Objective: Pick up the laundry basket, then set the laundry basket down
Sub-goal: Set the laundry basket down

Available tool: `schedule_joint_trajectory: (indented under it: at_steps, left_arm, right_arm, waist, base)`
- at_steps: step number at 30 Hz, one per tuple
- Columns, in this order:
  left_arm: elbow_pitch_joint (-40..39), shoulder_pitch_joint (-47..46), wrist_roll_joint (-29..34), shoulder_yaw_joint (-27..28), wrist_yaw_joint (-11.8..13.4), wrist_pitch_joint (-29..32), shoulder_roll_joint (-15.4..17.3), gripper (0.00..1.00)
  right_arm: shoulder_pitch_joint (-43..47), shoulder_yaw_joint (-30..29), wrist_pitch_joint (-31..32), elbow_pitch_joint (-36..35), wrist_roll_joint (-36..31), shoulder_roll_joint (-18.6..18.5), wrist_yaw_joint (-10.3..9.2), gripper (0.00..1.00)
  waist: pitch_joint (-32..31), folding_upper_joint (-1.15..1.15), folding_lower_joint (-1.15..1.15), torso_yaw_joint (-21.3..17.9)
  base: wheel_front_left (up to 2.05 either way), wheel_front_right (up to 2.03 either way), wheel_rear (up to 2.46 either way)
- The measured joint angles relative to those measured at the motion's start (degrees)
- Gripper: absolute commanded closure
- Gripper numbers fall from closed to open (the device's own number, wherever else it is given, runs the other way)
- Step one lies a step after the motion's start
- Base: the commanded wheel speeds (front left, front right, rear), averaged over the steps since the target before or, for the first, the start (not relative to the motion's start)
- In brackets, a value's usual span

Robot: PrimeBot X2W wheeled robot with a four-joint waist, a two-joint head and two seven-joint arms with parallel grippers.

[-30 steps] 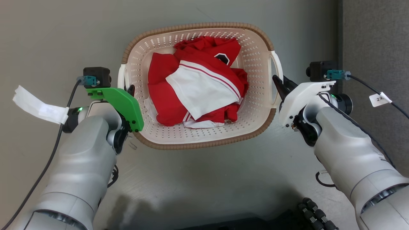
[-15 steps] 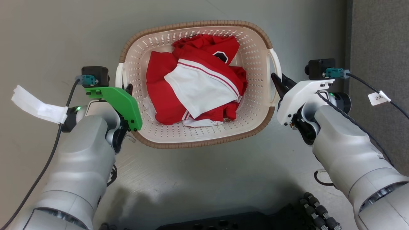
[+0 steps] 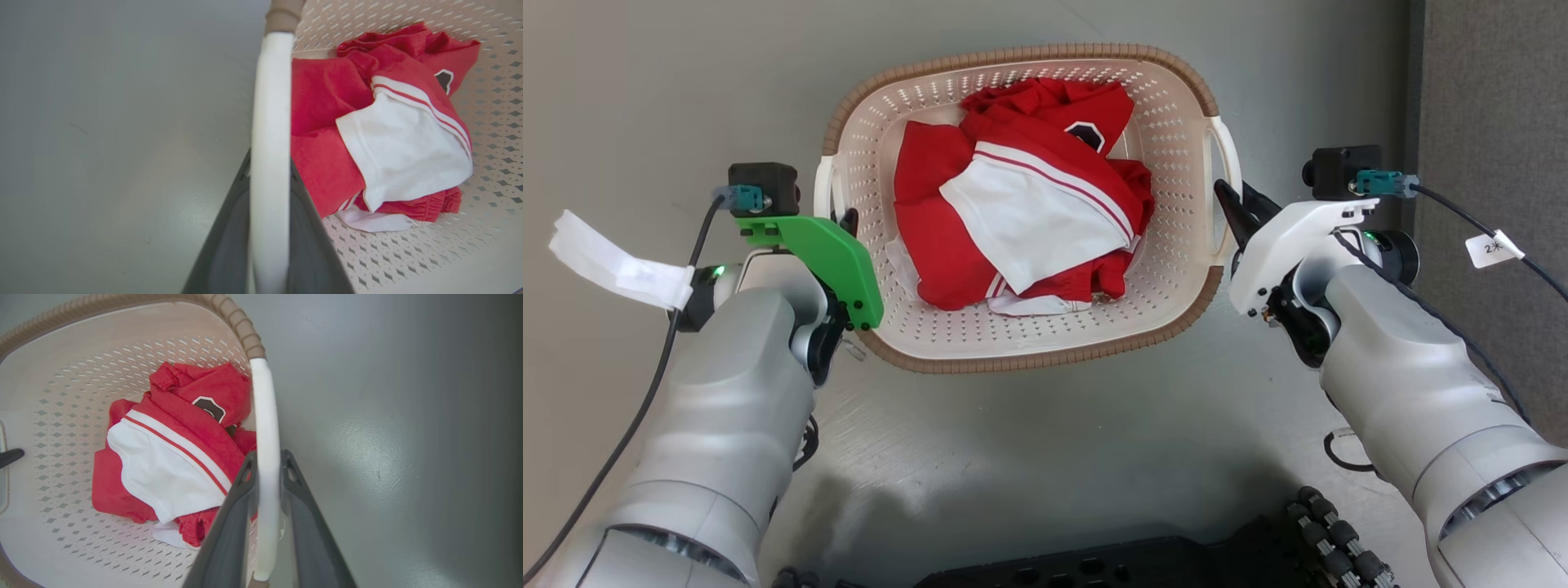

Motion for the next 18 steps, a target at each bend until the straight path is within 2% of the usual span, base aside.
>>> schedule_joint_trajectory:
  at_steps: [9, 10, 11, 12, 18]
  left_arm:
    - [0.5, -0.4, 0.0, -0.5, -0.4, 0.0, 0.0, 1.0]
    - [0.6, -0.5, 0.2, -0.8, -0.5, 0.0, -0.1, 1.0]
    - [0.7, -0.5, 0.2, -0.8, -0.5, 0.0, -0.1, 0.05]
    - [1.0, -0.5, 0.2, -0.9, -0.5, 0.2, -0.1, 0.0]
    - [1.6, -0.5, 0.3, -0.9, -0.5, -0.9, 0.9, 0.0]
  right_arm:
    - [-0.1, 0.7, -0.1, -0.1, 0.5, -0.1, 0.0, 1.0]
    - [-0.1, 0.9, 0.0, -0.2, 0.7, -0.2, -0.01, 0.73]
    - [-0.1, 1.0, 0.0, -0.5, 1.2, -0.1, -0.05, 0.13]
    - [-0.1, 1.1, 0.0, -0.8, 1.7, -0.1, -0.11, 0.0]
    - [0.0, 1.3, 0.0, -1.4, 2.6, -1.1, -0.55, 0.0]
  waist:
    - [0.0, 0.0, 0.0, 0.1]
    - [-0.1, 0.0, 0.0, 0.1]
    - [-0.1, 0.0, 0.0, 0.1]
    - [-0.1, 0.0, 0.0, 0.2]
    - [-0.5, 0.0, 0.0, 0.3]
  base:
    - [0.0, 0.0, 0.0]
    - [0.0, 0.0, 0.0]
    - [0.0, 0.0, 0.0]
    - [0.0, 0.0, 0.0]
    - [0.0, 0.0, 0.0]
